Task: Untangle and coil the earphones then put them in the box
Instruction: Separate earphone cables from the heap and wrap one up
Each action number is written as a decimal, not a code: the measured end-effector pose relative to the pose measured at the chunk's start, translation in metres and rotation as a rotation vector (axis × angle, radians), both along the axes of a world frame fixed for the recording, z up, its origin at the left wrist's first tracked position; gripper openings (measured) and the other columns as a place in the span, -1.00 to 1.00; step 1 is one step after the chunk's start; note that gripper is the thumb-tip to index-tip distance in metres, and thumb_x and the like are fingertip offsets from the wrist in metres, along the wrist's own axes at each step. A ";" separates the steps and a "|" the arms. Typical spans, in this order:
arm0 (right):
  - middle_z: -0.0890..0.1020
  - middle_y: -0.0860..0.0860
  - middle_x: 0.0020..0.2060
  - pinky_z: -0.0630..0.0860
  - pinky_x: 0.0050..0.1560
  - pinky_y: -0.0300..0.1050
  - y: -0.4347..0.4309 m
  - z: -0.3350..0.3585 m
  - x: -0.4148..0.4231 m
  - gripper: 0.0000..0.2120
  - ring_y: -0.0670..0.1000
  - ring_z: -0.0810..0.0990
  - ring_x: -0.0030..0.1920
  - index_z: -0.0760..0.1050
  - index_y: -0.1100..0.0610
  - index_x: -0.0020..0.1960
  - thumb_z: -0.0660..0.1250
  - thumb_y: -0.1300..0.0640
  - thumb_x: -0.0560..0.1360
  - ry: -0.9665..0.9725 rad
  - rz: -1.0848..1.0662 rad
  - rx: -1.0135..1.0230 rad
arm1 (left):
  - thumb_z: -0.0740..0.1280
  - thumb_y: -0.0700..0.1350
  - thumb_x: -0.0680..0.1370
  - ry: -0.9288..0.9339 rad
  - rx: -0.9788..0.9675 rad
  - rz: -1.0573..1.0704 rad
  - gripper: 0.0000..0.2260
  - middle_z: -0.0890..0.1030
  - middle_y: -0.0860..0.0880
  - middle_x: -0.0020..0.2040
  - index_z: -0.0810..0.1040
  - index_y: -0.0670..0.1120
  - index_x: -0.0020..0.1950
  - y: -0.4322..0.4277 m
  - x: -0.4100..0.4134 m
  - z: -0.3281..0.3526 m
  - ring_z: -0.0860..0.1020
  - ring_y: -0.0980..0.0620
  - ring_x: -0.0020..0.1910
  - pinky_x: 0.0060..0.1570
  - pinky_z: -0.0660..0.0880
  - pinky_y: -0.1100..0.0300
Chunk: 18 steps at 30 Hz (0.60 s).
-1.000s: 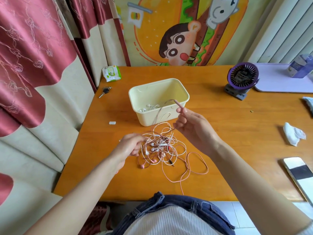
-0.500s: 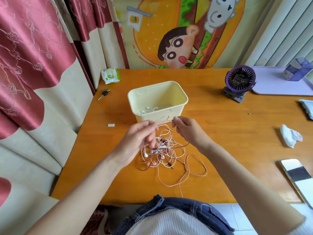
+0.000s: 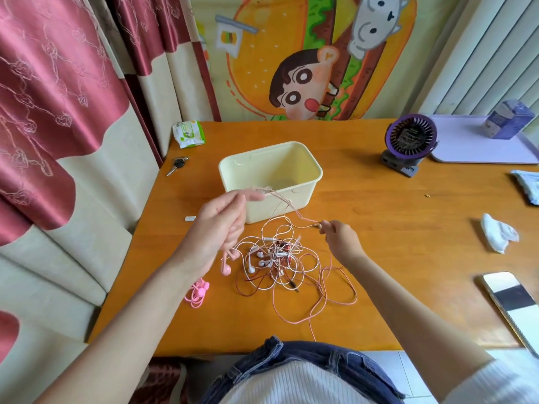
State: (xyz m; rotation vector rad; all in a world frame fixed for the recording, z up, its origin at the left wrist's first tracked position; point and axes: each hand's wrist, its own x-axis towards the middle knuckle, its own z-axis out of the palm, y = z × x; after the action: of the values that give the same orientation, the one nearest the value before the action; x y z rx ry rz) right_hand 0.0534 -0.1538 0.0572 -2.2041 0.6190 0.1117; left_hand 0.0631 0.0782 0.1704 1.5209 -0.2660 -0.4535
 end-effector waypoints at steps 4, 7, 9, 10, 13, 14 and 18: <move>0.42 -0.02 -0.43 0.27 -0.40 -0.18 0.000 0.009 -0.009 -0.71 0.00 0.36 -0.41 0.48 0.12 -0.21 0.13 0.06 0.61 -0.059 0.124 0.041 | 0.22 -0.04 0.60 -0.189 0.654 -0.144 -0.82 0.43 0.13 -0.47 0.58 -0.08 -0.06 0.013 0.009 -0.014 0.40 0.19 -0.44 -0.38 0.35 0.34; 0.37 -0.04 -0.45 0.19 -0.47 -0.27 0.005 0.026 -0.012 -0.70 -0.05 0.27 -0.46 0.52 0.10 -0.19 0.13 0.04 0.62 -0.096 0.290 0.085 | 0.24 0.08 0.57 -0.066 1.019 -0.449 -0.72 0.57 0.07 -0.21 0.46 -0.08 0.15 0.019 0.006 -0.026 0.48 0.12 -0.38 -0.36 0.41 0.27; 0.34 0.01 -0.45 0.21 -0.40 -0.17 0.010 0.038 -0.011 -0.69 0.00 0.28 -0.41 0.54 0.04 -0.17 0.11 0.01 0.62 -0.108 0.395 0.101 | 0.21 0.14 0.57 0.043 1.076 -0.524 -0.58 0.55 0.00 -0.06 0.30 -0.05 0.33 0.018 0.000 -0.031 0.49 0.09 -0.38 -0.39 0.45 0.21; 0.35 0.04 -0.43 0.25 -0.35 -0.13 0.013 0.044 -0.011 -0.69 0.03 0.30 -0.37 0.55 -0.01 -0.17 0.10 0.00 0.62 -0.115 0.441 0.108 | 0.20 0.16 0.57 0.060 1.055 -0.514 -0.52 0.53 -0.01 0.04 0.21 -0.03 0.40 0.015 -0.002 -0.032 0.51 0.07 -0.36 -0.34 0.49 0.17; 0.48 -0.11 -0.43 0.38 -0.28 -0.15 0.025 0.062 -0.010 -0.70 -0.12 0.39 -0.36 0.56 -0.04 -0.16 0.11 0.03 0.62 -0.158 0.553 0.157 | 0.13 0.17 0.59 -0.045 0.945 -0.436 -0.49 0.41 0.09 0.22 0.06 0.07 0.48 0.004 -0.006 -0.031 0.55 0.09 -0.33 -0.21 0.50 0.23; 0.48 -0.18 -0.47 0.33 -0.33 -0.28 0.029 0.069 -0.010 -0.72 -0.18 0.37 -0.41 0.57 0.00 -0.15 0.13 0.07 0.62 -0.172 0.586 0.187 | 0.12 0.14 0.60 -0.078 0.862 -0.404 -0.53 0.41 0.11 0.22 0.09 0.12 0.47 0.000 -0.006 -0.029 0.54 0.10 -0.33 -0.22 0.49 0.25; 0.32 -0.10 -0.47 0.18 -0.39 -0.24 0.038 0.085 -0.008 -0.73 -0.10 0.23 -0.43 0.53 -0.04 -0.20 0.15 0.10 0.61 -0.260 0.613 0.269 | 0.12 -0.02 0.64 -0.074 0.460 -0.333 -0.82 0.55 0.09 -0.09 0.51 0.08 0.06 -0.011 -0.010 -0.021 0.49 0.23 -0.27 -0.14 0.40 0.27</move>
State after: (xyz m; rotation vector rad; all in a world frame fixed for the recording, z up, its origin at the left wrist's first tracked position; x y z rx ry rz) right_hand 0.0451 -0.1158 0.1421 -2.0281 -0.2175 0.2069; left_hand 0.0528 0.0671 0.1497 1.9542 -0.5021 -0.7603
